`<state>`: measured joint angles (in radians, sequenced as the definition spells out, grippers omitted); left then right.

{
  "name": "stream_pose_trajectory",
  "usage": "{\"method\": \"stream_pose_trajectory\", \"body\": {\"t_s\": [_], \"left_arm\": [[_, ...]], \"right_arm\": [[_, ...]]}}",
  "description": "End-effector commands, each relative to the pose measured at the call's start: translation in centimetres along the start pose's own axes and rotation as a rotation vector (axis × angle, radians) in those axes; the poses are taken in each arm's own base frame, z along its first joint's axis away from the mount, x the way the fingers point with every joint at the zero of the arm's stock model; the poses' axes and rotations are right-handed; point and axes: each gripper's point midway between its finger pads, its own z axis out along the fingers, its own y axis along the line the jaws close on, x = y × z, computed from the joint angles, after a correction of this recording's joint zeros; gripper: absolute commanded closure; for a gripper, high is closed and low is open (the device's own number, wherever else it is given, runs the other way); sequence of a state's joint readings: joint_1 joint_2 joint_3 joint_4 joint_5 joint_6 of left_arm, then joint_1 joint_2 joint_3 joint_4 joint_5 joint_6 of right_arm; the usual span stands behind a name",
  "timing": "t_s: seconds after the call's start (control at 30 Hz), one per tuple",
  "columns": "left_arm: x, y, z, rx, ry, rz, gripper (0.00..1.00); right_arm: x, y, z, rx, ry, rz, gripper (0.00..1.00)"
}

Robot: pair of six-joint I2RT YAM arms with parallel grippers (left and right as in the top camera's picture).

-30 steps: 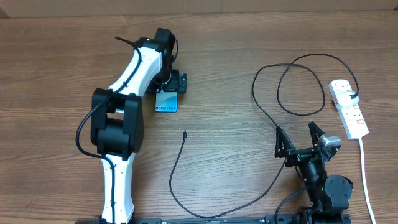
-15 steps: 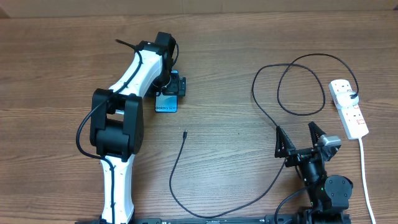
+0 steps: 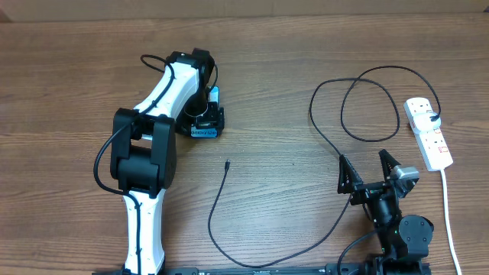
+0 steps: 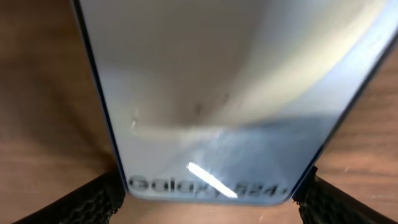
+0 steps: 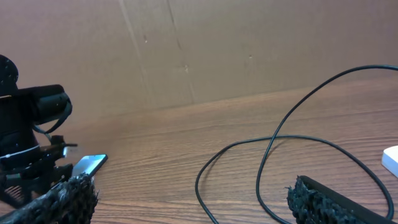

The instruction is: Plug charger to phone and switch on socket

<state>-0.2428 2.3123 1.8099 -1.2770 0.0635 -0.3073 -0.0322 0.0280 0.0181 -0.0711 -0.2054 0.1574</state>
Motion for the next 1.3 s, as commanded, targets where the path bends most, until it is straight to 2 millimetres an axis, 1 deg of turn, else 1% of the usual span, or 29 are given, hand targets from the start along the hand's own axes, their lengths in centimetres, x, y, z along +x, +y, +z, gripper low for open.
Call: {"method": "stream_pose_trajectory", "body": {"t_s": [0.0,0.03,0.13,0.2,0.27,0.3,0.33,0.4,0.47,0.6,0.67,0.8,0.87,0.97,1.13,1.2,1.27], "left_arm": [[0.9,-0.2,1.3,-0.004,0.05,-0.018,0.03],[0.5,-0.3,1.3,-0.002,0.034,-0.017,0.0],[-1.3,-0.6,1.3,0.011,-0.039,-0.011,0.0],[-3.0,-1.0,1.2,0.026,-0.11,-0.004,0.0],[-5.2,-0.6,0.8,-0.006,-0.207,-0.007,0.0],[-5.6,-0.6,0.7,-0.008,-0.225,-0.007,0.0],[-6.3,-0.9,0.6,0.001,-0.254,-0.007,0.01],[-6.5,-1.1,0.5,0.011,-0.261,-0.009,0.08],[-6.3,-1.0,0.6,0.008,-0.252,-0.009,0.14],[-5.3,-0.7,0.9,-0.007,-0.209,-0.009,0.2],[-4.7,-0.5,1.1,-0.014,-0.187,-0.009,0.25],[-4.0,-0.4,1.2,-0.015,-0.155,-0.009,0.26],[-3.4,-0.6,1.3,-0.003,-0.131,-0.009,0.28],[-2.0,-0.7,1.4,0.008,-0.071,-0.01,0.29],[0.8,0.2,1.4,-0.028,0.044,-0.017,0.28],[1.7,0.5,1.4,-0.04,0.079,-0.019,0.25],[2.0,0.6,1.3,-0.044,0.092,-0.02,0.22]], "right_arm": [[0.2,-0.2,0.0,0.005,-0.001,0.002,0.0],[0.2,-0.2,0.0,0.005,-0.001,0.002,0.0],[0.2,-0.2,0.0,0.005,-0.001,0.002,0.0],[0.2,-0.2,0.0,0.005,-0.001,0.002,0.0],[0.2,-0.2,0.0,0.005,-0.001,0.002,0.0],[0.2,-0.2,0.0,0.005,-0.001,0.002,0.0],[0.2,-0.2,0.0,0.005,-0.001,0.002,0.0],[0.2,-0.2,0.0,0.005,-0.001,0.002,0.0],[0.2,-0.2,0.0,0.005,-0.001,0.002,0.0],[0.2,-0.2,0.0,0.005,-0.001,0.002,0.0],[0.2,-0.2,0.0,0.005,-0.001,0.002,0.0],[0.2,-0.2,0.0,0.005,-0.001,0.002,0.0],[0.2,-0.2,0.0,0.005,-0.001,0.002,0.0],[0.2,-0.2,0.0,0.005,-0.001,0.002,0.0],[0.2,-0.2,0.0,0.005,-0.001,0.002,0.0],[0.2,-0.2,0.0,0.005,-0.001,0.002,0.0],[0.2,-0.2,0.0,0.005,-0.001,0.002,0.0]]}}
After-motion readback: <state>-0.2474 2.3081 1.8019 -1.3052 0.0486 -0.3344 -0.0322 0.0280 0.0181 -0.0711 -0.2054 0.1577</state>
